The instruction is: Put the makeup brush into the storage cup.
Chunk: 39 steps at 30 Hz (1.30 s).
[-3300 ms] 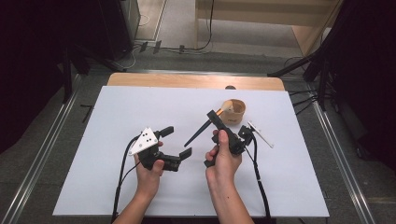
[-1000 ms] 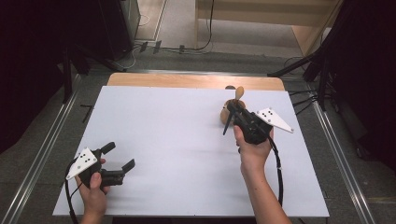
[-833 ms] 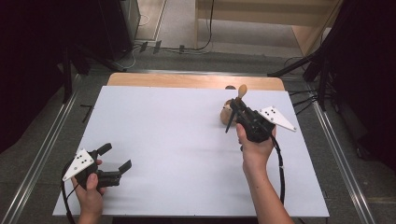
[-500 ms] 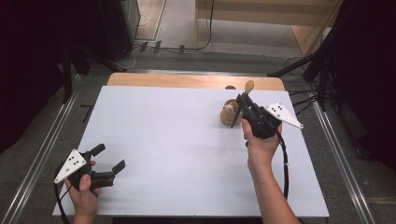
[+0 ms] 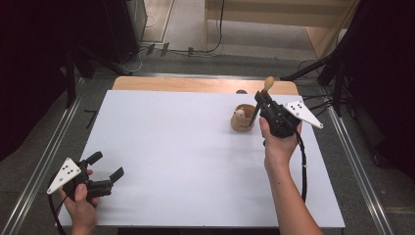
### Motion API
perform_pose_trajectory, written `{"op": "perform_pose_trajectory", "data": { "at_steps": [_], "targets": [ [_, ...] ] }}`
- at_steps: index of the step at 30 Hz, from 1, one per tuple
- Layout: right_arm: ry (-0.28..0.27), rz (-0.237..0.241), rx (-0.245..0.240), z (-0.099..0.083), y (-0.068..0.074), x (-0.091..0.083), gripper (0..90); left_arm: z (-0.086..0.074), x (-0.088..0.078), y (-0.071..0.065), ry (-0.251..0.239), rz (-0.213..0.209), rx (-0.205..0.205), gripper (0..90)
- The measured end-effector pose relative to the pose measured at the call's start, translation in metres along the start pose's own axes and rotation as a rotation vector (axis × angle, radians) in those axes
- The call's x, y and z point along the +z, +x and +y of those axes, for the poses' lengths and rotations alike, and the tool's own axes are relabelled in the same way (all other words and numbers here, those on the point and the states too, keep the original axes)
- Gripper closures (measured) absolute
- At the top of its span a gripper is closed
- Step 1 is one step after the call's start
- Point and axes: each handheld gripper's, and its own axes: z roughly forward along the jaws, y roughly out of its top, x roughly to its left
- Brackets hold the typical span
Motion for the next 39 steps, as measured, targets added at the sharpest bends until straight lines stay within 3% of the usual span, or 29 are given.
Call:
{"op": "perform_pose_trajectory", "data": {
  "at_steps": [15,39],
  "targets": [
    [-0.024,-0.029,-0.022,0.0,-0.014,0.023,79.1,0.0,0.001,-0.002,0.002,-0.009,0.001,0.0],
    [0.022,-0.083,-0.002,-0.021,-0.038,0.051,79.1,-0.001,0.001,-0.001,-0.007,-0.012,0.003,0.0]
  ]
}}
